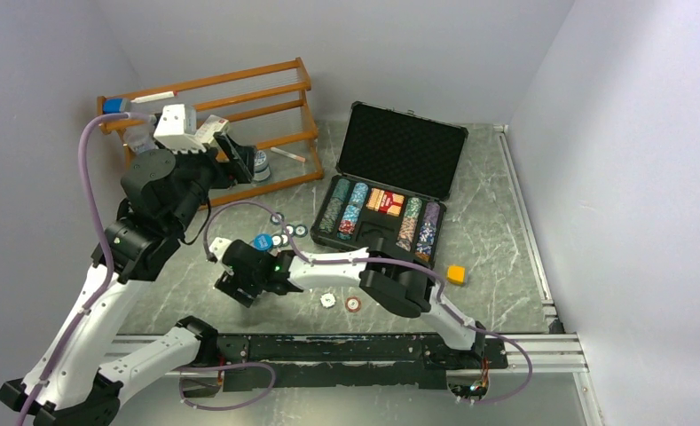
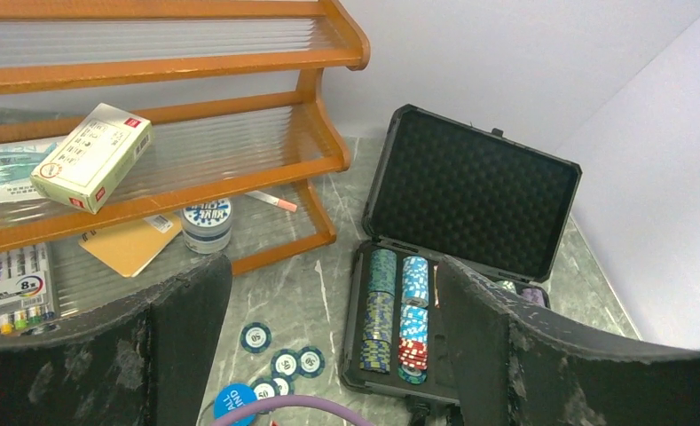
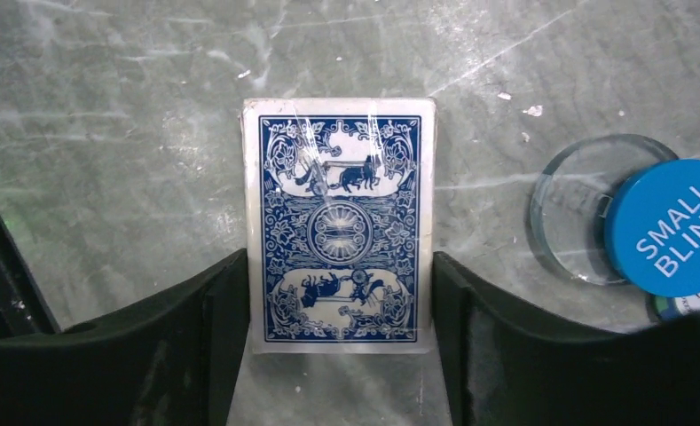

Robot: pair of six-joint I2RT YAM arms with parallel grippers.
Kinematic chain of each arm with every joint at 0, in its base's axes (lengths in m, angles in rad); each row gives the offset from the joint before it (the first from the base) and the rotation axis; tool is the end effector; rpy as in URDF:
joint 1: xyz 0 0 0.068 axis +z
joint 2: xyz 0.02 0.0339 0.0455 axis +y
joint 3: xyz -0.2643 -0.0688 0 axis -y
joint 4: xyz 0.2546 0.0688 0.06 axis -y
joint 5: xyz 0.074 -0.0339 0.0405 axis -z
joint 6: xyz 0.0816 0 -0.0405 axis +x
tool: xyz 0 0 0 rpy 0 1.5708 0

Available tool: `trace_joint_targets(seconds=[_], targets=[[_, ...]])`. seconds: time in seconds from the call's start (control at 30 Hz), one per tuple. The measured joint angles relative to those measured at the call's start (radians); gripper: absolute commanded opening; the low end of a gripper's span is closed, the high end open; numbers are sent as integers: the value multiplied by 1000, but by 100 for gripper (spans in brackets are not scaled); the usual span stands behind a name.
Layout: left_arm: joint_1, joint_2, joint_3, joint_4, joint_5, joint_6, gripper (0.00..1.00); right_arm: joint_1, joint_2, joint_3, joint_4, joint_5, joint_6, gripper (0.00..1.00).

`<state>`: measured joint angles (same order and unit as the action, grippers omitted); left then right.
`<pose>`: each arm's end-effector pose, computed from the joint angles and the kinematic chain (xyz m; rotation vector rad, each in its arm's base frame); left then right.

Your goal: Pack up texas hold em set

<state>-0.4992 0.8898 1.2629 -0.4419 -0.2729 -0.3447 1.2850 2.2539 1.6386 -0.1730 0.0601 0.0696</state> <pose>0.2046 -0.0865 0.4570 -0.0830 1.6517 -0.4216 0.1566 0.5157 0.1103 -1.3657 2.0165 0.5725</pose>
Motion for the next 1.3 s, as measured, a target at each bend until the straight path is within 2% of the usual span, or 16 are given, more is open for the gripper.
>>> trace_joint_targets(seconds=[0.07,0.13,0.3,0.47,0.7,0.97,1.17,1.3], targets=[[0,5,0,0,0,2,92,0,4,2,13,13,-2,54],[0,12,0,0,0,1,100,-3,4,-2,23,14,-4,53],[0,29,-2,19,29,-12,99,-19,-66,-135,124,-45,-18,52],[0,88,-2,30,101,-51,99,-46,-266,-396,225,-104,-15,53],[13,140,-19,34,237,-96,98,-106,-595,-739,535,-83,21,53],[14,138,-135,76,404,-148,99,-223,-812,-993,701,-6,37,54],[15,184,-236,84,549,-194,93,-288,-962,-1091,755,32,45,53],[16,250,-240,77,653,-213,83,-288,-1030,-1094,764,21,19,54]])
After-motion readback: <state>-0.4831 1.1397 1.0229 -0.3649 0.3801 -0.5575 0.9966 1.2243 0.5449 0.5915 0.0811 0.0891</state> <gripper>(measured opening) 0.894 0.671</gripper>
